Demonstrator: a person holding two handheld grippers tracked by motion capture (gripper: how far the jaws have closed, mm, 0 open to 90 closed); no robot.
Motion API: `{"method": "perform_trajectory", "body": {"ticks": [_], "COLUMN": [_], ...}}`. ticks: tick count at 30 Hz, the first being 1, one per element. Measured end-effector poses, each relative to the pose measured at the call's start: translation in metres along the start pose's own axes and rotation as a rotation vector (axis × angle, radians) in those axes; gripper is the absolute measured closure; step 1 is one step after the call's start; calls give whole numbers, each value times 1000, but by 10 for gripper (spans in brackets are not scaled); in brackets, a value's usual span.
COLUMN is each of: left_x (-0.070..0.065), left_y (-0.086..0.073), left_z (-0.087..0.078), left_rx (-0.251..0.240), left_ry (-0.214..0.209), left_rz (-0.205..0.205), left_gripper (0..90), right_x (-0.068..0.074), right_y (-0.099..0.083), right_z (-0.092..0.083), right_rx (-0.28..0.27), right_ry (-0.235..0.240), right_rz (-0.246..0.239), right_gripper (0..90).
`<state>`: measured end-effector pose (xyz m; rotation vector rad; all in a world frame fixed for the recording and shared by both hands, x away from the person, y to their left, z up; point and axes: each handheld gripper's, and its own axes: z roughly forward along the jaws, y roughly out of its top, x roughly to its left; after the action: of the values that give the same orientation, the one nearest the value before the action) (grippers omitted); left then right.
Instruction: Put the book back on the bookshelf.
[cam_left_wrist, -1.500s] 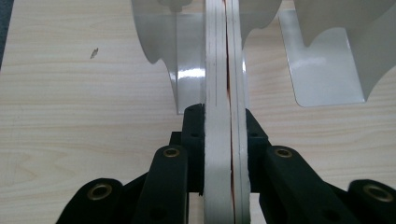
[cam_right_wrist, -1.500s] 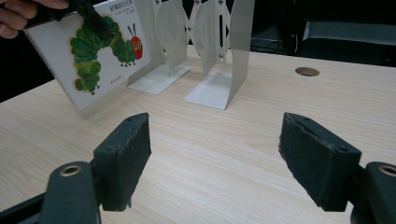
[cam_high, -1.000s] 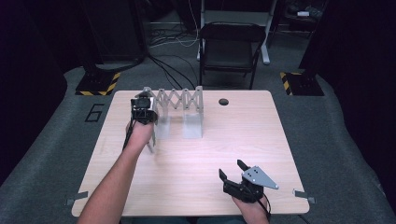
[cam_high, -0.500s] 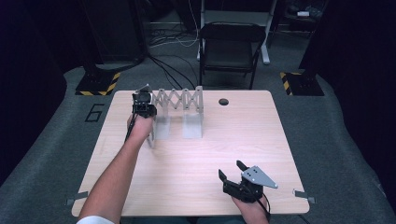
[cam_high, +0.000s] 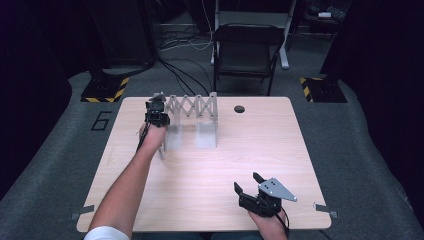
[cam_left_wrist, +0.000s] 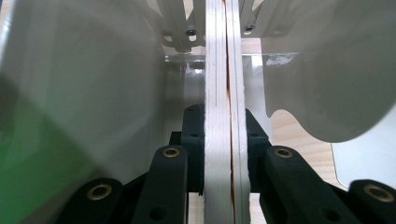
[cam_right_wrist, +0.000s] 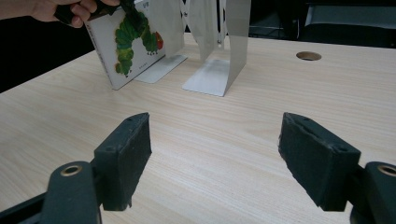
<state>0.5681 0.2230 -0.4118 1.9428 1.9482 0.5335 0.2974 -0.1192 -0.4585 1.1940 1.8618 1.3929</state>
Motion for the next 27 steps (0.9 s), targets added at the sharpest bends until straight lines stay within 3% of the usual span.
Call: {"method": "perform_trajectory", "body": {"ticks": [11,15,18,20,27], "left_x": [1,0,-3,-3,0], "left_y": [1,2,2,1,0], "left_z": [0,-5,-13,-19,-40], "left_rx": [4,1,-13,-26,-83], "left_ry": [-8,-35,-52,-63,-97], "left_rz": [5,17,24,51,50], "left_gripper": [759,649,504,484,395], "right_x": [1,1,1,1,2], "right_y": [-1,-1,-1,-1,-2], "right_z": [0,0,0,0,0], "right_rx": [7,12,11,10,8], "right_ry": [0,-1,0,-2,0], "right_rz": [2,-2,-7,-7,-3], "right_gripper": [249,249,249,249,250]}}
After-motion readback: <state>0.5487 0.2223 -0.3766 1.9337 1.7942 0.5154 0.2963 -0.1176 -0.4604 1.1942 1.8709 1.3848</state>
